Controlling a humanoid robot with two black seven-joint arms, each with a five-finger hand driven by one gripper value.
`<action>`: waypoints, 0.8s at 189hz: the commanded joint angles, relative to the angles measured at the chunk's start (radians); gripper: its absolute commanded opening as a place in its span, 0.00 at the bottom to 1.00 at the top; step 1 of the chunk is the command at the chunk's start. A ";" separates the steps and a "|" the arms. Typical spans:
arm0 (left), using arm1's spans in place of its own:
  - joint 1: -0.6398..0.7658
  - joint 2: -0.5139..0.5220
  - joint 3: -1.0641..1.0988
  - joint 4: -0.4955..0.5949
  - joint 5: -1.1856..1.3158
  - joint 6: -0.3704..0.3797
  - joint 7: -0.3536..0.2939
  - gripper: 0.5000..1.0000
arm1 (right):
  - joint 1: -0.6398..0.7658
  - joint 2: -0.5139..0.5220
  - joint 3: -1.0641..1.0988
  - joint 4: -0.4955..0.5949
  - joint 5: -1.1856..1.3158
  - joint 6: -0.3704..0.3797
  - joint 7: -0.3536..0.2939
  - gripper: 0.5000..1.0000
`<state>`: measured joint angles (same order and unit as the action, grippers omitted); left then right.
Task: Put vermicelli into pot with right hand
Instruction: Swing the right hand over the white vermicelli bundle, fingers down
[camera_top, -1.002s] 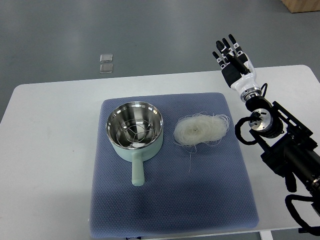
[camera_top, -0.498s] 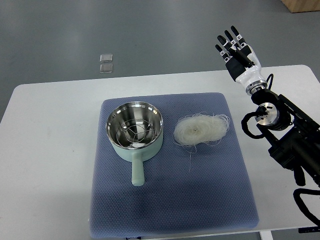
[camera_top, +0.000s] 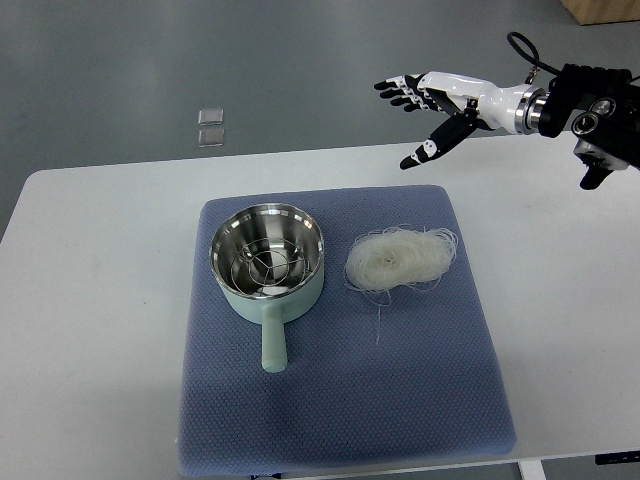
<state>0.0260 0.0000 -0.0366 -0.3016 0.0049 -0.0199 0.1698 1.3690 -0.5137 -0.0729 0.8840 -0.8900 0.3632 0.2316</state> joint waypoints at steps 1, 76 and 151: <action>-0.004 0.000 0.001 0.002 0.001 0.000 0.001 1.00 | 0.174 0.012 -0.254 0.010 -0.017 0.025 -0.003 0.95; -0.012 0.000 -0.002 0.006 0.003 0.000 0.001 1.00 | 0.369 0.081 -0.490 0.154 0.227 0.089 -0.169 0.95; -0.012 0.000 -0.008 0.012 0.003 0.002 0.002 1.00 | 0.216 0.119 -0.418 0.150 0.217 0.069 -0.166 0.95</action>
<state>0.0132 0.0000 -0.0413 -0.2917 0.0072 -0.0199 0.1712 1.6315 -0.4051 -0.5074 1.0413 -0.6699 0.4412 0.0631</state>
